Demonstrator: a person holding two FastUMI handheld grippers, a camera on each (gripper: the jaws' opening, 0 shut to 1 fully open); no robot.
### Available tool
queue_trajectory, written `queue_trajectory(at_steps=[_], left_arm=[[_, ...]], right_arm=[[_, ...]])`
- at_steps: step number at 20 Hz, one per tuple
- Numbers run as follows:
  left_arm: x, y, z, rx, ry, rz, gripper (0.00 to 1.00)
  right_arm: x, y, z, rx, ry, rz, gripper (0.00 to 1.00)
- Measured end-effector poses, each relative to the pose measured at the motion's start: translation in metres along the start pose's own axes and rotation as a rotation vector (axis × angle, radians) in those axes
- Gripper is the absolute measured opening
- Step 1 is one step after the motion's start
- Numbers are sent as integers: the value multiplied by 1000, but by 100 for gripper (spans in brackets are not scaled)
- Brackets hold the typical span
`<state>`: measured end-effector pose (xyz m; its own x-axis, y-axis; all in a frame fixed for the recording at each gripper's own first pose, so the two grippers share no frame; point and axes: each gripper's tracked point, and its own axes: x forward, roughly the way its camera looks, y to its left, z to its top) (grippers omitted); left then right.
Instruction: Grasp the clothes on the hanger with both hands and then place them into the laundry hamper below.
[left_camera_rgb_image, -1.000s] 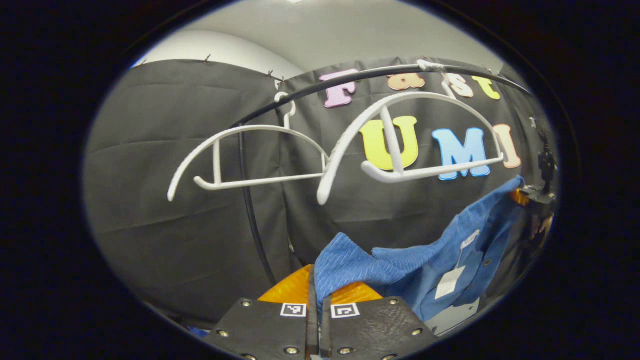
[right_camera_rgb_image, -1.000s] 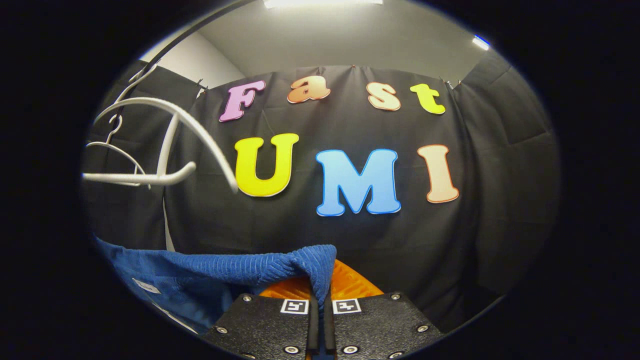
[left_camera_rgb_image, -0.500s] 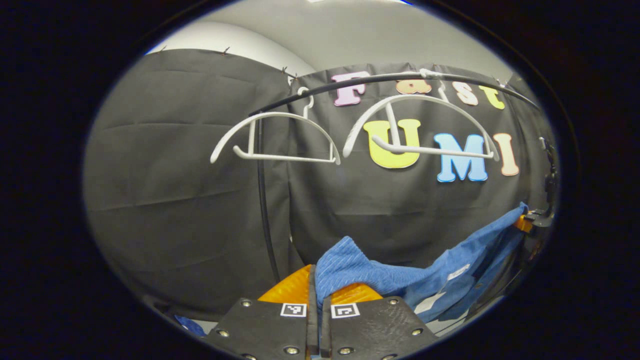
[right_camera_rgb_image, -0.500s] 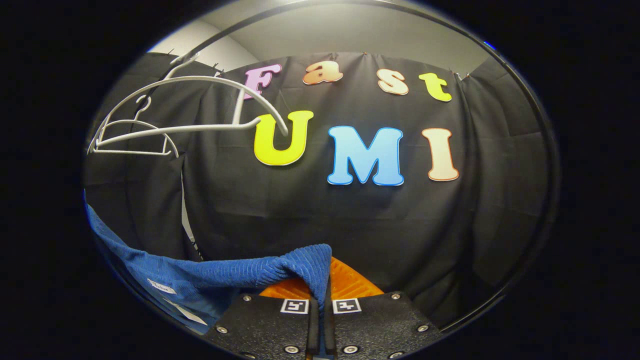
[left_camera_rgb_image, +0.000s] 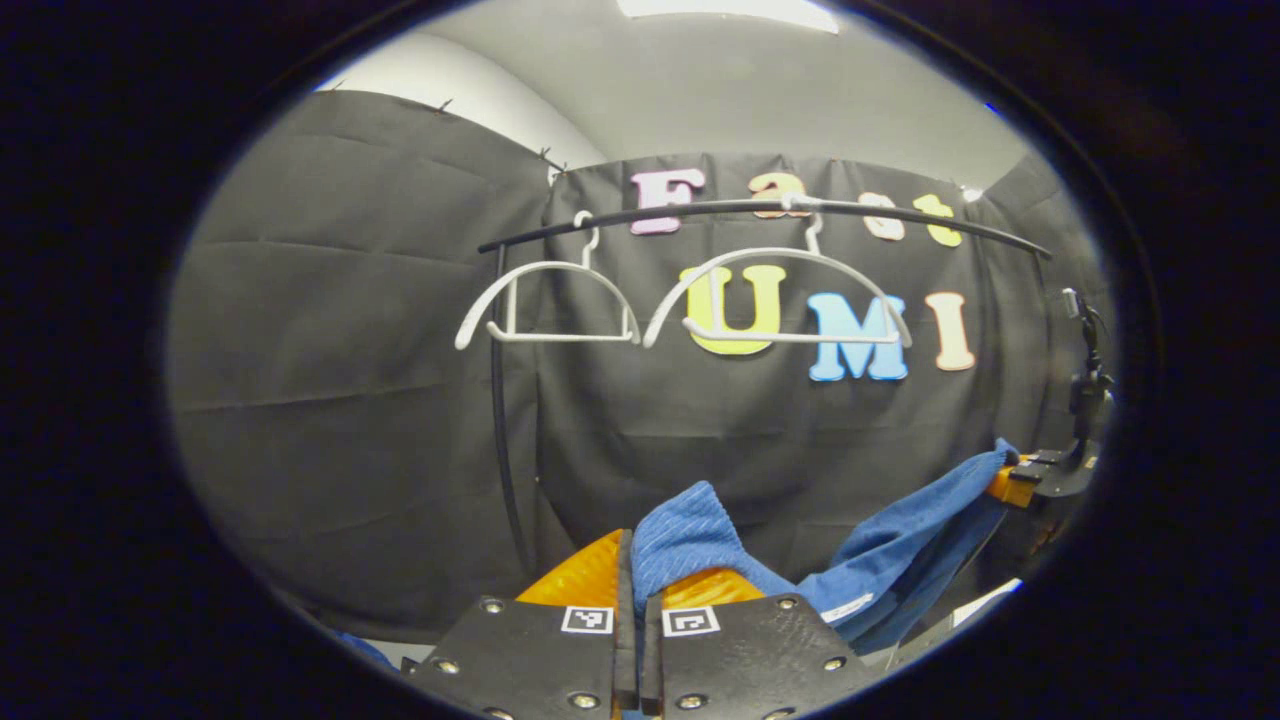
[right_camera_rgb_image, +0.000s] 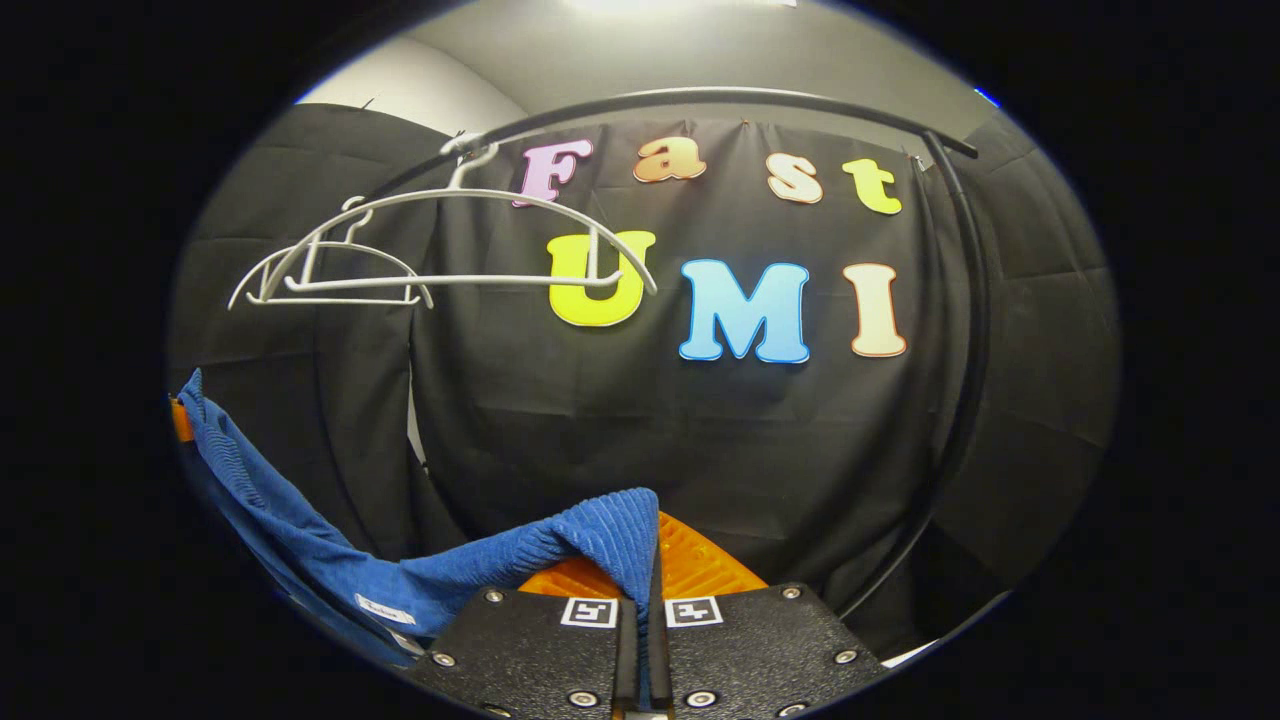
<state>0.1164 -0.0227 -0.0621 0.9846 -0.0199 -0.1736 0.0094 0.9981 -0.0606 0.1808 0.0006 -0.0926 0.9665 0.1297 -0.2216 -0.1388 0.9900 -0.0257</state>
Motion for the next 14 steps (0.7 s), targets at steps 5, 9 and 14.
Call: queue_trajectory(at_steps=[5, 9, 14], left_arm=[[-48, -31, -9, -20, -11, -113, 4], [-75, -58, -3, -38, -23, -208, 5], [-95, -86, 39, -70, -95, -308, 5]], right_arm=[[-57, 45, -9, 26, 11, 47, 4], [-94, 74, 6, 52, -9, 83, 3], [-133, 95, 51, 86, -85, 102, 4]])
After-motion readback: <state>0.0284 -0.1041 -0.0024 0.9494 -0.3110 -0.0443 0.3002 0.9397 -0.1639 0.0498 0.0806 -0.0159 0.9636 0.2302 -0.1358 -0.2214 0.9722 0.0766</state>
